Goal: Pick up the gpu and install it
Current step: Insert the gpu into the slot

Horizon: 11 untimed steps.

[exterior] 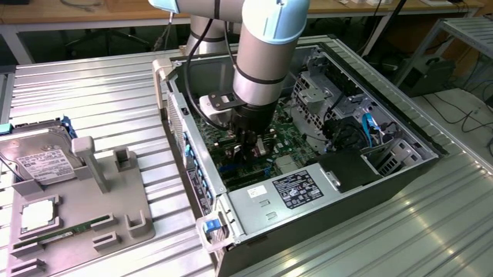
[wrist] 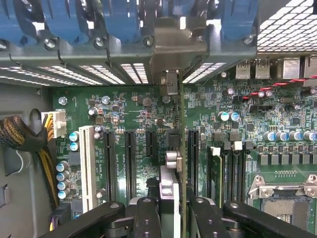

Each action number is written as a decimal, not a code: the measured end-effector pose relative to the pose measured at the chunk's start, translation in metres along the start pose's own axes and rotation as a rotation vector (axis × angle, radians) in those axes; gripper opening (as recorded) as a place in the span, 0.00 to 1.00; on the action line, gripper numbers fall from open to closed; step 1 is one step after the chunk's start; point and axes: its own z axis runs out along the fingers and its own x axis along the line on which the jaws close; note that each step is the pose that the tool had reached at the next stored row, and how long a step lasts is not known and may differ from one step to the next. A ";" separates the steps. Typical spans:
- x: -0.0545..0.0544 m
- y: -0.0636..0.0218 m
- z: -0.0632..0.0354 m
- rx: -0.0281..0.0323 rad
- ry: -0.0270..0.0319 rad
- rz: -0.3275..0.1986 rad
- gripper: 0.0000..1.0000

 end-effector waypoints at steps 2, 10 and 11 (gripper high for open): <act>0.000 0.0000 0.0000 0.0001 -0.0001 0.000 0.28; 0.000 0.0000 0.0016 0.0001 -0.0002 0.000 0.28; 0.000 0.0000 0.0019 0.0000 -0.0001 0.000 0.28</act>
